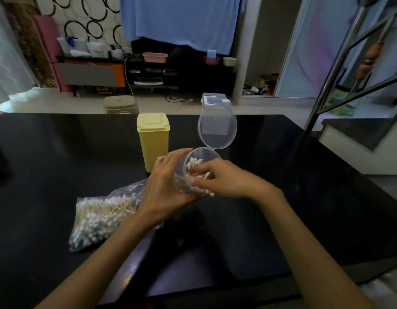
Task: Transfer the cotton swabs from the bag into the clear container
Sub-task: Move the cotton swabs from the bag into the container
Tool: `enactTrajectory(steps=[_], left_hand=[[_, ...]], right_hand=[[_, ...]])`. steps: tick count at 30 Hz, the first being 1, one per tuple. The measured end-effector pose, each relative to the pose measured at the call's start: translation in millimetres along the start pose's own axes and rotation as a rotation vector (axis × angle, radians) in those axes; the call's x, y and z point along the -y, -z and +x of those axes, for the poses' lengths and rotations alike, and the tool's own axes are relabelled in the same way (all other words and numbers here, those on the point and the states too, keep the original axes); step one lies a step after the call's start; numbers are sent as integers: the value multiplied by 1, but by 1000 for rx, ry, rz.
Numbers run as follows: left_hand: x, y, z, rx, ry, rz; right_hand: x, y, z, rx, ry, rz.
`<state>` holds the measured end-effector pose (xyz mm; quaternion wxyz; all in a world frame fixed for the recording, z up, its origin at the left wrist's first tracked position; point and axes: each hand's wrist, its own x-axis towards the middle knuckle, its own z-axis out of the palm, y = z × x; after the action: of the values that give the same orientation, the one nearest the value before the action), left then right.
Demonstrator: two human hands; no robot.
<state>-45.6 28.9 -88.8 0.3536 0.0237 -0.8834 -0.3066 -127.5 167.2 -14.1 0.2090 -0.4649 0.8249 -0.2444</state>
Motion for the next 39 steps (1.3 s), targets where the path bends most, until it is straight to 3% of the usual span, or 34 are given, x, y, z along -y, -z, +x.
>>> enactTrajectory(steps=[5,11,15,19,21,23,30,39], left_hand=[[-2,6,1,15,32,-77],[-6,8,3,33,69,-153],[-12,5,6,26,67,-169],[-14,4,4,53,67,-184],[-13,5,4,77,65,-164],[-12,7,4,94,61,-137],[-15,13,5,159,37,-93],[-16,14,4,171,7,-123]], right_hand=[[-3,33,-16,24,-9,98],[-1,43,-34,7,15,-118],[3,21,-23,-111,93,-136],[10,22,-26,-125,136,-104],[16,36,-33,-236,149,-65],[22,47,-32,-287,158,-199],[34,18,-12,-86,143,-828],[24,-2,3,122,135,-984]])
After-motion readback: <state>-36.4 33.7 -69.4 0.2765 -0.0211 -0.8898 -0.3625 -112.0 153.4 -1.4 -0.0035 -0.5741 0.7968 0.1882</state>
